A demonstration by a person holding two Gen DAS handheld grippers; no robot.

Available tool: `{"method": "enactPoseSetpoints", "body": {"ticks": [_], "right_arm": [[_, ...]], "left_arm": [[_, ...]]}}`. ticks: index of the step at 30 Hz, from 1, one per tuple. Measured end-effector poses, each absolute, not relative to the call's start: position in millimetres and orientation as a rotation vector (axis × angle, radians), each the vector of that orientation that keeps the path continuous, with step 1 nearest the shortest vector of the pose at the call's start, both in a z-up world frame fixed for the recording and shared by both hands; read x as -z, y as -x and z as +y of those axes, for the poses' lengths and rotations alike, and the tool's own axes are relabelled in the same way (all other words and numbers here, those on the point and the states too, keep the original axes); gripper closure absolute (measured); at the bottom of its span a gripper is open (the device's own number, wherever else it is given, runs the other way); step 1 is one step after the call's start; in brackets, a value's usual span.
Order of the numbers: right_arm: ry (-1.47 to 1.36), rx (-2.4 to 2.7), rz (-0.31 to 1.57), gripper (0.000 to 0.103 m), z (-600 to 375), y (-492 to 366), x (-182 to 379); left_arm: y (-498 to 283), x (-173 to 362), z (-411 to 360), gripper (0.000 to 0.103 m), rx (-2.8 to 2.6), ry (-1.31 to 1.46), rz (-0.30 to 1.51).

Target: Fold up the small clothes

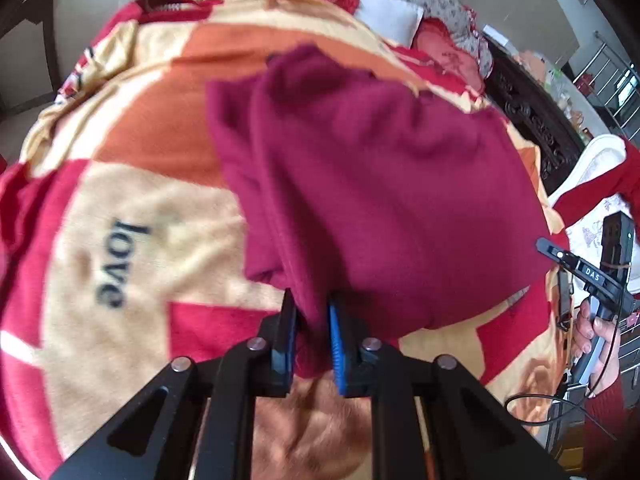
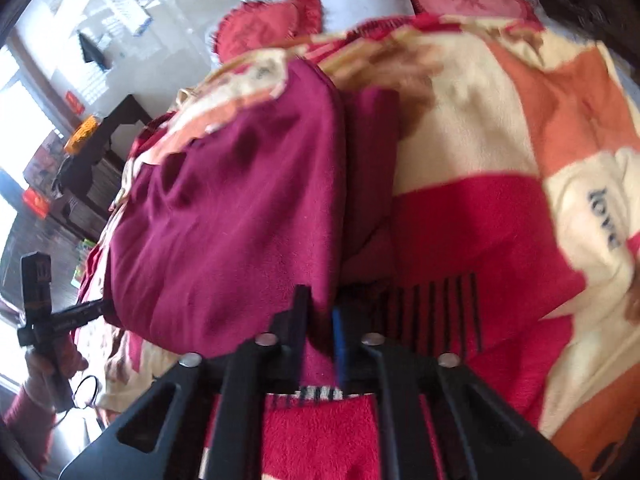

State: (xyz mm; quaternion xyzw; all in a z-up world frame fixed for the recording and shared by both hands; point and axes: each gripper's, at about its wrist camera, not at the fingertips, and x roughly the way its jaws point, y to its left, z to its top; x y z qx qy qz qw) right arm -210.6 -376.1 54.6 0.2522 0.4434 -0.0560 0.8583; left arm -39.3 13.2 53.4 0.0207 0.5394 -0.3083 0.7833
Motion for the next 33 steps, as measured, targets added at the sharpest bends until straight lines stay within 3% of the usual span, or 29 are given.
{"method": "enactPoseSetpoints", "body": {"ticks": [4,8,10,12,14,15,21,28,31,33], "right_arm": [[-0.481,0.121,0.899,0.103,-376,226,-76],[-0.487,0.148,0.989,0.103,-376,224,-47],[-0.524,0.172,0.995,0.103,-380,224,-42],[-0.541,0.226,0.944,0.101,-386,228,-56],[-0.528,0.249,0.878,0.098,-389,229,-75],[-0.514,0.255,0.850,0.097,-390,225,-85],[-0.433,0.168,0.811,0.096,-370,161,-103],[-0.323,0.128,0.888,0.096,-349,75,-75],[-0.279,0.178,0.907,0.097,-354,51,-62],[-0.258,0.246,0.925,0.099,-364,39,-52]], "left_arm": [[44,-57,30,0.095,0.649,-0.053,1.147],[48,-42,30,0.093,0.631,-0.057,1.157],[50,-50,30,0.088,0.622,-0.064,1.153],[48,-61,28,0.075,0.617,-0.076,1.134],[43,-72,26,0.055,0.603,-0.083,1.090],[41,-77,25,0.053,0.597,-0.081,1.072],[5,-90,-7,0.050,0.522,-0.056,0.999],[-55,-57,-47,0.050,0.335,-0.120,1.009],[-66,-47,-45,0.037,0.302,-0.112,1.003],[-68,-44,-43,0.035,0.298,-0.108,1.000]]}}
